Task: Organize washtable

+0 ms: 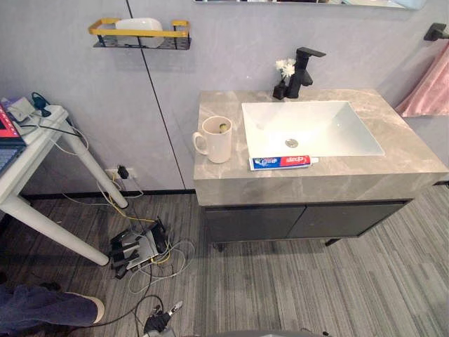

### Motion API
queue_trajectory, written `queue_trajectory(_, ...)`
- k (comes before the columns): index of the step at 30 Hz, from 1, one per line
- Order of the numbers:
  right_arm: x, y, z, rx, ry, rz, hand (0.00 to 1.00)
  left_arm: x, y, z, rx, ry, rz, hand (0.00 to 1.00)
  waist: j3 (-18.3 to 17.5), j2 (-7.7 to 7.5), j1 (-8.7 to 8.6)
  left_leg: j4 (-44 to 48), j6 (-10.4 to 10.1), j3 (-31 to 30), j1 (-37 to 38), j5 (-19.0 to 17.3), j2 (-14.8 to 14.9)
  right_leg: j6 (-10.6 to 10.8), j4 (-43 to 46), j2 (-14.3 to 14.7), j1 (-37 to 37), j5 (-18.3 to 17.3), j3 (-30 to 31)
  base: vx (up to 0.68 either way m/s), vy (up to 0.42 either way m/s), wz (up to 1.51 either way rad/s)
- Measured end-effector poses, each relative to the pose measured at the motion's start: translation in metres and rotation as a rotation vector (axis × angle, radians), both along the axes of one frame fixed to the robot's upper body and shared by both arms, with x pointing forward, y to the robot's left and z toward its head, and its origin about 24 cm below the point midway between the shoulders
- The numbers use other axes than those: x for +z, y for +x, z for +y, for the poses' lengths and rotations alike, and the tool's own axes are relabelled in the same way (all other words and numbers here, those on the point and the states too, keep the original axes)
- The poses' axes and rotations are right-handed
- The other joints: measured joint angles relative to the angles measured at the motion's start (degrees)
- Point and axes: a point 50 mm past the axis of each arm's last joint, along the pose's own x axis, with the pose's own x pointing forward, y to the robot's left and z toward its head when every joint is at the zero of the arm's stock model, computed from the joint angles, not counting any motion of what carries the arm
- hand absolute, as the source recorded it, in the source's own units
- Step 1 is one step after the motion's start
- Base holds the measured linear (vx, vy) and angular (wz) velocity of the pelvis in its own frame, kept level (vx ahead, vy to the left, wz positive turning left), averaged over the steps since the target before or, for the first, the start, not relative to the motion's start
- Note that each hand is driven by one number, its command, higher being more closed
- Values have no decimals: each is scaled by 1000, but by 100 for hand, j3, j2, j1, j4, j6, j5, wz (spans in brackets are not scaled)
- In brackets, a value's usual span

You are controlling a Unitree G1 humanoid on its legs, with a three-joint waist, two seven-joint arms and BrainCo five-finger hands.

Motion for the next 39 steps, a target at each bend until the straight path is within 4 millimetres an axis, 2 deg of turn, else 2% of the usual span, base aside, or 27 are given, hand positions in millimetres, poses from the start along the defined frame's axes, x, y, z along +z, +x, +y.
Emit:
queue_trajectory(2,0,2,-2,2,-4,-5,0,0,0,2,1,3,2,0,52,23,-5,715,-5,-6,-303,-433,148,48,45,59,-120,29,177,-103,35,-38)
queue_trajectory(3,1,3,-2,2,-5,-7,0,0,0,1,0,3,1,0,58,18,-6,858,-3,-8,-388,-519,163,67,69,59,-194,25,232,-99,66,-39)
queue_trajectory(5,1,5,-3,1,-8,-12,0,1,2,1,-6,3,-3,0,79,26,-15,1298,92,-39,-678,-835,186,186,478,-1,-512,-191,337,-73,93,-24)
queue_trajectory(6,1,7,-3,0,-7,-20,0,1,4,1,-15,3,-4,0,130,8,-21,1550,133,-57,-781,-1019,186,147,957,-73,-734,-427,431,-48,135,-4)
queue_trajectory(7,2,10,-2,1,-9,-35,0,2,6,5,-46,20,2,0,204,59,-38,1783,155,-95,-838,-1172,190,50,1499,-153,-923,-637,489,-39,132,-1)
queue_trajectory(9,2,12,-1,11,-9,-40,0,3,4,13,-98,53,26,0,271,-40,-18,1918,156,-27,-754,-1323,257,-19,2364,-216,-1294,-700,591,2,98,-13)
queue_trajectory(11,3,17,3,35,-2,-54,0,1,-7,20,-115,70,72,0,297,-143,-29,1842,125,49,-483,-1343,343,-123,3100,-264,-1617,-725,561,79,27,-23)
queue_trajectory(12,3,18,3,40,-4,-55,0,1,-10,20,-122,71,86,0,300,-136,-35,1815,117,59,-421,-1341,370,-100,3174,-234,-1668,-826,562,167,-37,-10)
queue_trajectory(14,5,28,-2,64,-18,-76,0,-1,-12,18,-160,74,107,0,322,-37,-178,1691,60,66,-349,-1323,589,-62,3265,89,-2098,-1110,579,236,-125,6)
queue_trajectory(16,9,36,-7,96,-43,-107,0,-1,-7,12,-180,65,98,0,416,120,-216,1363,-106,107,-95,-1232,760,-74,3239,310,-2509,-1091,607,250,-196,10)
queue_trajectory(17,11,41,-10,122,-55,-123,0,-1,-5,10,-203,65,95,0,438,181,-246,1107,-243,127,113,-1152,817,-83,2927,341,-2675,-958,702,220,-186,17)
queue_trajectory(18,12,42,-9,138,-58,-127,0,-1,-7,10,-206,66,99,0,433,172,-261,981,-332,121,215,-1106,809,-109,2653,334,-2675,-750,777,354,-350,32)
queue_trajectory(19,11,40,-7,155,-57,-121,0,-1,-8,13,-212,75,106,0,407,100,-304,761,-451,25,432,-1040,735,-68,2374,304,-2666,-180,908,379,-370,26)
queue_trajectory(20,14,47,-15,185,-81,-132,0,-2,-4,5,-220,59,92,0,383,327,-322,649,-558,-114,510,-802,961,-213,2663,477,-2695,-361,841,380,-390,22)
queue_trajectory(23,18,61,-18,253,-102,-158,0,-2,4,-4,-227,48,66,0,316,461,-326,836,-630,-537,247,-10,1143,-487,2833,651,-2775,-795,695,298,-361,5)
queue_trajectory(24,18,61,-17,263,-102,-154,0,-1,6,-5,-224,46,55,0,313,465,-327,1081,-481,-729,92,256,1212,-584,2776,727,-2678,-875,609,315,-385,34)
queue_trajectory(25,16,59,-16,266,-99,-139,0,1,12,-5,-211,47,29,0,317,462,-336,1653,-176,-1120,-256,678,1330,-683,2563,823,-2385,-942,423,305,-372,50)
queue_trajectory(26,16,59,-15,277,-96,-134,0,2,16,-5,-199,47,10,0,334,434,-339,2047,24,-1289,-506,973,1380,-730,2399,837,-2165,-970,271,268,-353,83)
queue_trajectory(27,13,52,-12,293,-89,-109,0,5,26,-8,-198,47,-22,0,414,315,-309,2913,95,-1252,-910,958,1566,-811,2075,844,-1713,-963,13,223,-332,87)
queue_trajectory(28,12,51,-9,297,-82,-106,0,7,32,-11,-201,52,-48,0,432,270,-289,3319,111,-955,-1146,840,1682,-865,1803,886,-1361,-926,-144,242,-418,92)
queue_trajectory(29,12,52,-7,306,-81,-111,0,11,40,-13,-238,64,-79,0,454,168,-209,3408,32,-538,-1360,671,1623,-896,1454,907,-1014,-887,-281,169,-327,62)
queue_trajectory(31,13,54,-9,318,-90,-119,0,11,42,-17,-268,64,-88,0,446,215,-169,3034,-157,-351,-1497,524,1408,-893,1219,938,-827,-861,-381,95,-180,37)
queue_trajectory(32,14,58,-11,321,-96,-126,0,11,42,-20,-276,57,-86,0,449,266,-170,2495,-312,-296,-1567,413,1153,-848,1021,973,-743,-798,-415,79,-95,19)
queue_trajectory(33,15,60,-11,321,-98,-127,0,11,42,-22,-275,54,-87,0,448,284,-164,2142,-334,-313,-1562,400,1005,-833,915,984,-708,-752,-424,114,-65,9)
queue_trajectory(35,13,56,-14,314,-99,-108,0,9,39,-24,-279,45,-74,0,426,372,-159,828,-316,-338,-1456,450,582,-780,648,1079,-687,-611,-414,123,8,-6)
queue_trajectory(37,12,51,-15,268,-91,-90,0,7,36,-21,-257,41,-58,0,409,415,-142,312,-212,-365,-1230,672,420,-734,609,1111,-626,-578,-340,158,103,-14)
queue_trajectory(39,8,40,-12,223,-70,-65,0,6,31,-15,-218,43,-38,0,369,275,-166,-33,-139,-342,-990,749,242,-637,418,1021,-483,-518,-311,108,97,-1)
